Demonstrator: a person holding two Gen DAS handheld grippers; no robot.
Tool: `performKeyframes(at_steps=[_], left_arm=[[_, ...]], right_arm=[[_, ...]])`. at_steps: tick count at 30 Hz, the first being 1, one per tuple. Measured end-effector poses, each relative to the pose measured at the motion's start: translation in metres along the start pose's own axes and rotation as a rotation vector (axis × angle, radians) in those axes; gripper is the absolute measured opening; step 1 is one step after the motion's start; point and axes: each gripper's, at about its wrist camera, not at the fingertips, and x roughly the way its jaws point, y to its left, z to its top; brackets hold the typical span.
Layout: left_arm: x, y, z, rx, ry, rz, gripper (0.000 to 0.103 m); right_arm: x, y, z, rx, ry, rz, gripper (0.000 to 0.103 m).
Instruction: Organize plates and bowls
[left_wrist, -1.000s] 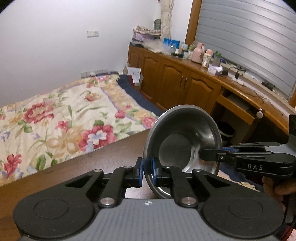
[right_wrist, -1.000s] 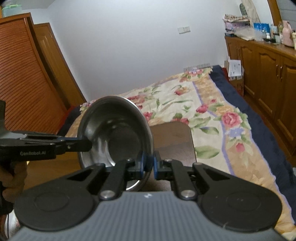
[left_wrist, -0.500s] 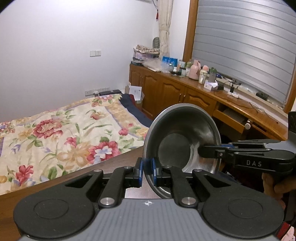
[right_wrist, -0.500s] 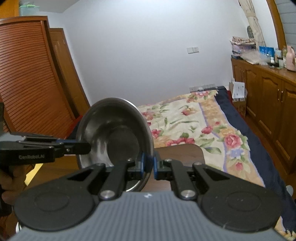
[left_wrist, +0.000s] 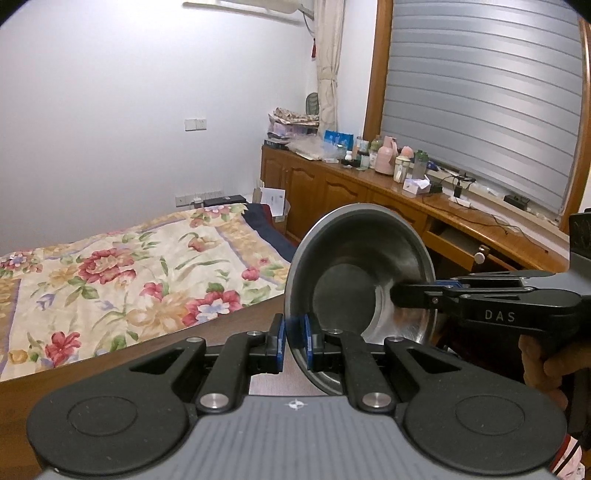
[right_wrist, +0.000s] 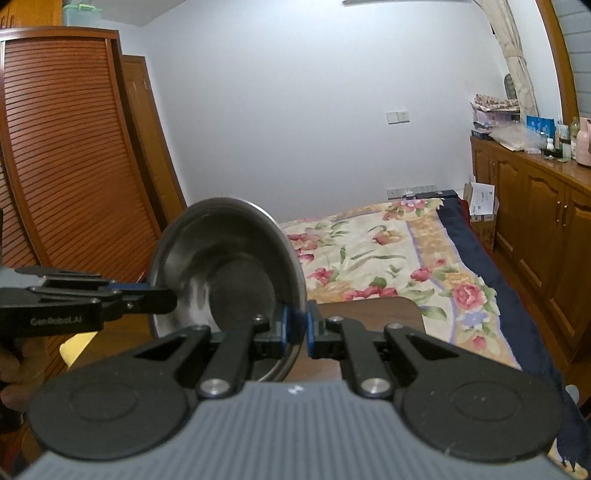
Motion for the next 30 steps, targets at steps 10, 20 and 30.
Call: performKeyframes(at_steps=[10, 20, 30], left_arm=[[-0.033, -0.002, -0.025, -0.029, -0.012, 0.019, 0.011], [-0.061, -0.003, -0.055, -0.061, 0.000, 0.055, 0.011], [-0.075, -0.013, -0.081, -0.083, 0.025, 0.082, 0.011]], right_arm=[[-0.012, 0.018, -0.018, -0.004, 0.022, 0.033, 0.012], [-0.019, 0.042, -0.036, -0.041, 0.062, 0.080, 0.012], [-0.024, 0.042, -0.052, 0.003, 0.097, 0.140, 0.011]])
